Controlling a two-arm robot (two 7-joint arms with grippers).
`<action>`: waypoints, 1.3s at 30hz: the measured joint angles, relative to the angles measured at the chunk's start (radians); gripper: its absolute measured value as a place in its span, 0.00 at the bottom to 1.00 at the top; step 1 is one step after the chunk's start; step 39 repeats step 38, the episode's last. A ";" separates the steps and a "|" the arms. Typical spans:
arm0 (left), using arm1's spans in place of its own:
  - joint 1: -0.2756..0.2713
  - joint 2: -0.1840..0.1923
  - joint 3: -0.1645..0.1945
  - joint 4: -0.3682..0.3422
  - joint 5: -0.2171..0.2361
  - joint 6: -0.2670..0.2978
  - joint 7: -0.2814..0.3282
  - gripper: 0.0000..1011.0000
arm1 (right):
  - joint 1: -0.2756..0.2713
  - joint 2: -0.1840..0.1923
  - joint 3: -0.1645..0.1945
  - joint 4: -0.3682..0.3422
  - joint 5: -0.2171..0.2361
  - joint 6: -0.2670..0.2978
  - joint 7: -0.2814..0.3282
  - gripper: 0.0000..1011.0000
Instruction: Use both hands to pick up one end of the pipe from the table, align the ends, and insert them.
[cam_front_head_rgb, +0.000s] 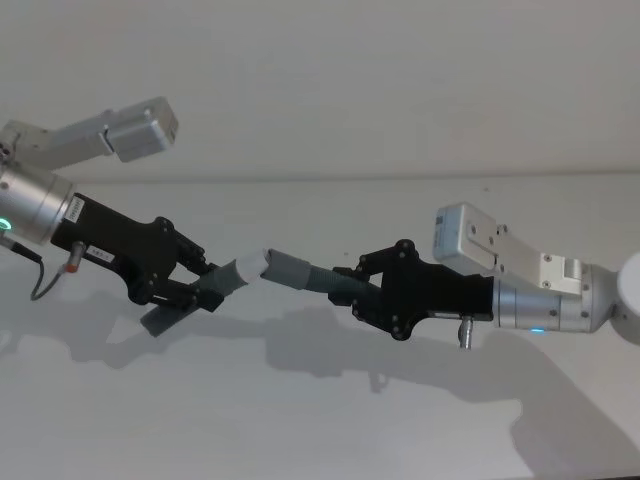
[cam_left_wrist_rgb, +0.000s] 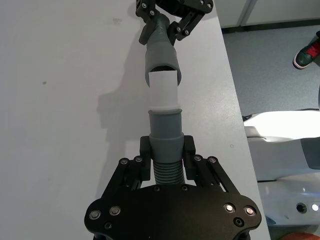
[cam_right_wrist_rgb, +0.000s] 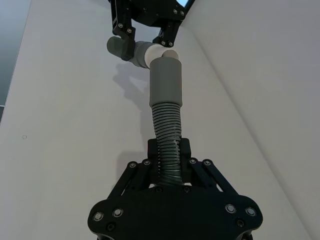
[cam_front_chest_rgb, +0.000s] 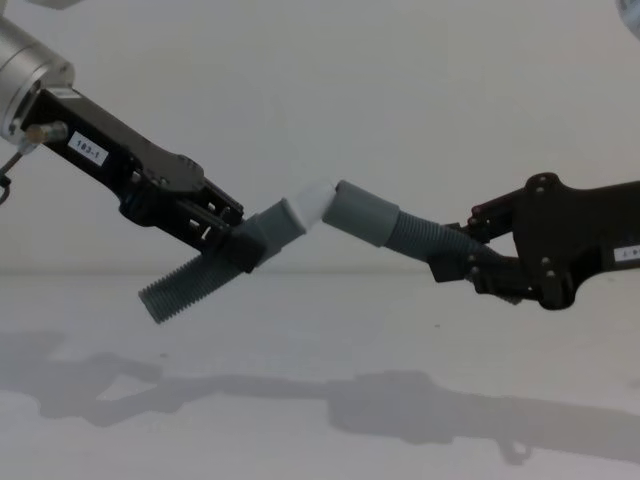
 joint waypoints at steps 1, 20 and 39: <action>0.000 0.000 0.000 0.000 0.000 0.000 0.000 0.33 | 0.000 0.000 0.000 0.000 0.001 0.001 0.000 0.21; 0.000 0.002 -0.001 0.001 0.002 0.000 0.000 0.33 | -0.001 0.009 0.000 -0.008 0.004 0.008 0.003 0.21; 0.000 0.002 -0.001 0.002 0.003 0.000 0.001 0.33 | -0.002 0.013 0.004 -0.010 0.005 0.011 0.001 0.21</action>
